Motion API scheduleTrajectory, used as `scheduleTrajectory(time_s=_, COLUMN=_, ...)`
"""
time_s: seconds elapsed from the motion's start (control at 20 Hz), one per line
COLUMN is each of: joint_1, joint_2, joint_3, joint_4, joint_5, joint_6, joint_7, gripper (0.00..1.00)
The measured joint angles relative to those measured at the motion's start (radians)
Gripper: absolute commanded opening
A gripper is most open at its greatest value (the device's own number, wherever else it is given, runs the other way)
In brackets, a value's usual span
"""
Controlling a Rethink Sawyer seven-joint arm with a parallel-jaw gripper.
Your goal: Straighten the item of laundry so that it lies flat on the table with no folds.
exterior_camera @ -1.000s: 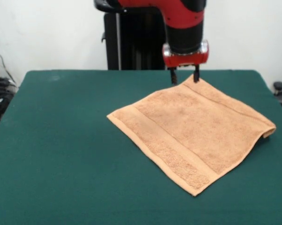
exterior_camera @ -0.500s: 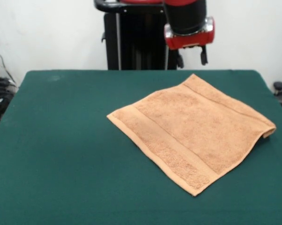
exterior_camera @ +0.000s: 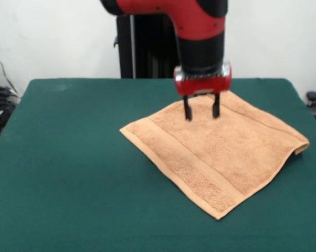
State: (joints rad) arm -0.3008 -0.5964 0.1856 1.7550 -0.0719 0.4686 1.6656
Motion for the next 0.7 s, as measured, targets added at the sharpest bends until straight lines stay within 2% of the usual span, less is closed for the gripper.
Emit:
scheduleTrajectory(time_s=0.1, joint_1=0.006, joint_2=0.014, joint_3=-0.009, joint_4=-0.014, joint_5=-0.007, joint_6=-0.027, joint_7=0.0, gripper=1.0)
scheduleTrajectory(time_s=0.15, joint_1=0.018, joint_2=0.043, joint_3=-0.027, joint_4=-0.041, joint_5=-0.014, joint_6=-0.081, joint_7=0.0, gripper=1.0)
scheduleTrajectory(time_s=0.4, joint_1=0.058, joint_2=0.131, joint_3=-0.099, joint_4=-0.121, joint_5=-0.014, joint_6=-0.181, joint_7=0.0, gripper=1.0)
scheduleTrajectory(time_s=0.5, joint_1=0.1, joint_2=0.188, joint_3=-0.168, joint_4=-0.178, joint_5=-0.011, joint_6=-0.193, joint_7=0.0, gripper=1.0)
scheduleTrajectory(time_s=0.7, joint_1=0.144, joint_2=0.237, joint_3=-0.232, joint_4=-0.233, joint_5=0.002, joint_6=-0.19, joint_7=0.0, gripper=1.0)
